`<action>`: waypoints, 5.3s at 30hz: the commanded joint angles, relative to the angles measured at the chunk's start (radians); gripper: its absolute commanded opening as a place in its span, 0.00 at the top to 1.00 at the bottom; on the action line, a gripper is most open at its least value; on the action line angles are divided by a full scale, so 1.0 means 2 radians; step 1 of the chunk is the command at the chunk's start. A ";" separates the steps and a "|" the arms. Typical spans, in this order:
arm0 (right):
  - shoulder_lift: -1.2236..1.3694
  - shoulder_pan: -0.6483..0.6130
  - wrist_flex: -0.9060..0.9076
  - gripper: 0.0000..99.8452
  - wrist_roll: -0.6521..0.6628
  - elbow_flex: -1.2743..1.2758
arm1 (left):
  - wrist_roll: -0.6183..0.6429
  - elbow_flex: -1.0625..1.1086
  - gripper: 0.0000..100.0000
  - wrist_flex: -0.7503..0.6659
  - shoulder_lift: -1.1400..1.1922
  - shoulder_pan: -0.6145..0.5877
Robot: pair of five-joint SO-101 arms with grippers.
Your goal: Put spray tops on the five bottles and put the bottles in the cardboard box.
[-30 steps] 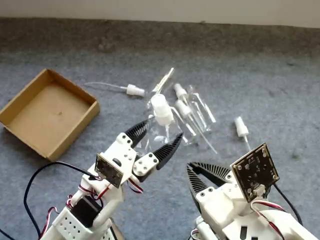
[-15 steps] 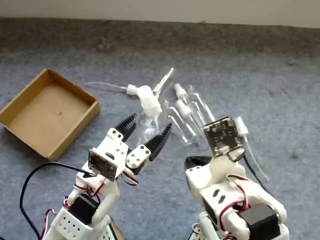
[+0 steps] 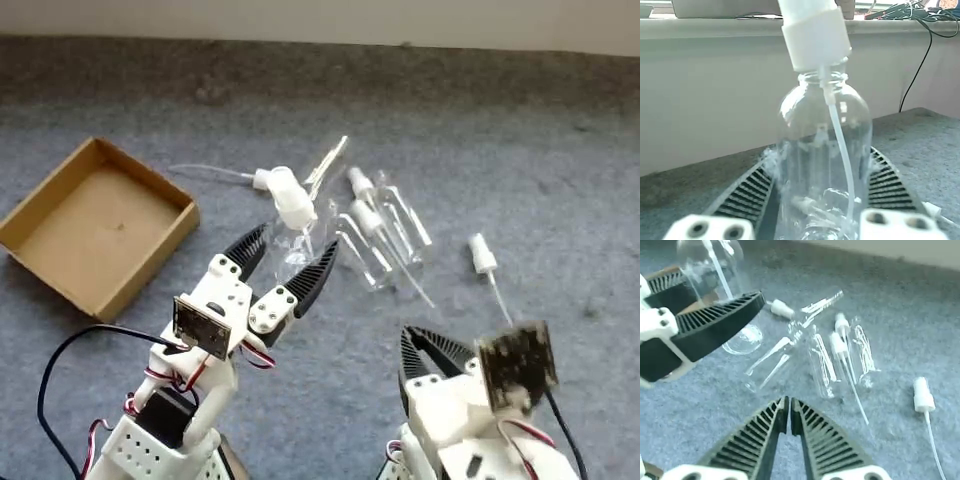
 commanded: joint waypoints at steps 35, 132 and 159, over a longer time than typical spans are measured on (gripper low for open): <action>-0.063 -0.099 -0.399 1.00 -0.008 0.349 | -0.002 -0.012 0.91 -0.040 -0.007 -0.045; -0.063 -0.165 -0.593 1.00 -0.004 0.442 | -0.004 0.010 0.91 0.005 -0.007 0.023; -0.063 -0.140 -0.593 1.00 -0.005 0.442 | -0.005 0.010 0.91 -0.006 -0.007 0.019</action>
